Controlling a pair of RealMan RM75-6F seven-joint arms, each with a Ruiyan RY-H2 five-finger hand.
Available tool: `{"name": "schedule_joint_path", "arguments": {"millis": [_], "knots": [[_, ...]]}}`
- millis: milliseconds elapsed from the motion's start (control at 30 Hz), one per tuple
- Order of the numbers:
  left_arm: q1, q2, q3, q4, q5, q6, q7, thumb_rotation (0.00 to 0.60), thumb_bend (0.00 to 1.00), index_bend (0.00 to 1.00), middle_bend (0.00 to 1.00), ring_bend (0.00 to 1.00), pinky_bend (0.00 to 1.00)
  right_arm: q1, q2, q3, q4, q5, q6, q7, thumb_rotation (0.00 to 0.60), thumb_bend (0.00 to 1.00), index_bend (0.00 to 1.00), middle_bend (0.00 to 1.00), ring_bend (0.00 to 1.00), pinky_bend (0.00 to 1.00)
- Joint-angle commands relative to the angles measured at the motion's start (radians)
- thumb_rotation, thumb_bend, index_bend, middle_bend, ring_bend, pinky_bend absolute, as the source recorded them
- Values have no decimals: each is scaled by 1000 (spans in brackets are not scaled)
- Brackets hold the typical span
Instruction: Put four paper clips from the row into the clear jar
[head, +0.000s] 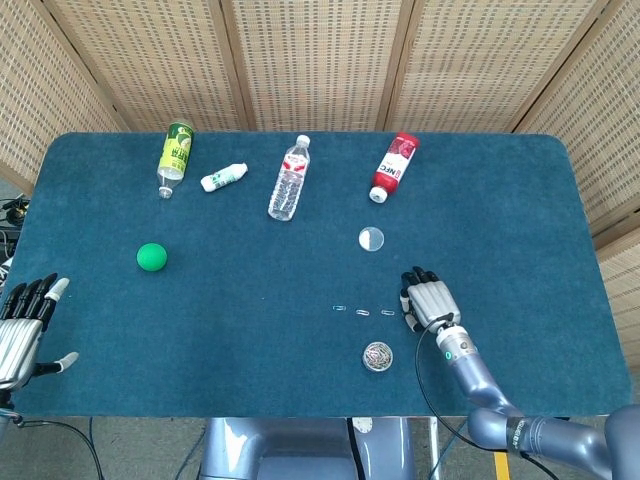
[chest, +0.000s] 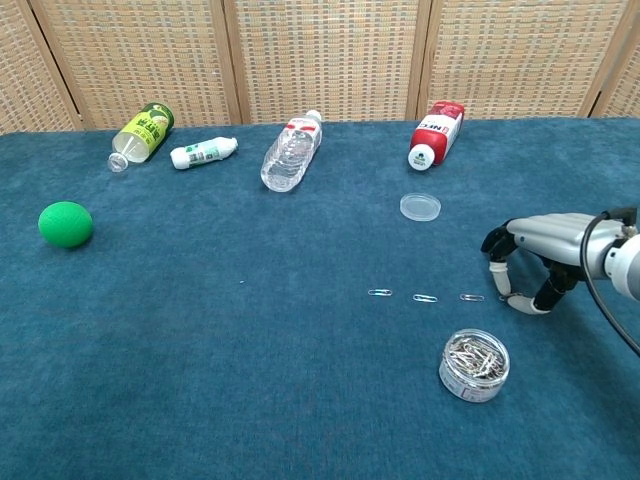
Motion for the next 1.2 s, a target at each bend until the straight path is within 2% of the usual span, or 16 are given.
{"name": "schedule_joint_path", "arguments": {"millis": [33, 267, 567, 833, 1200], "knots": [[0, 1, 0, -1, 1, 1, 0, 600, 0, 0, 0, 0, 0, -2, 11, 0, -14, -6, 6, -3, 600, 440, 621, 127, 0, 124], [2, 4, 2, -4, 6, 5, -4, 600, 0, 0, 0, 0, 0, -6, 36, -2, -55, -21, 19, -12, 600, 440, 621, 127, 0, 124], [2, 4, 3, -3, 9, 6, -6, 600, 0, 0, 0, 0, 0, -3, 101, -20, -185, -91, 35, -34, 600, 440, 621, 133, 0, 124], [2, 2, 3, -2, 9, 5, -1, 600, 0, 0, 0, 0, 0, -2, 160, -68, -330, -178, 34, -63, 600, 440, 621, 136, 0, 124], [3, 2, 4, -2, 9, 6, 0, 600, 0, 0, 0, 0, 0, -6, 168, -110, -404, -237, 34, -94, 600, 440, 621, 136, 0, 124]]}}
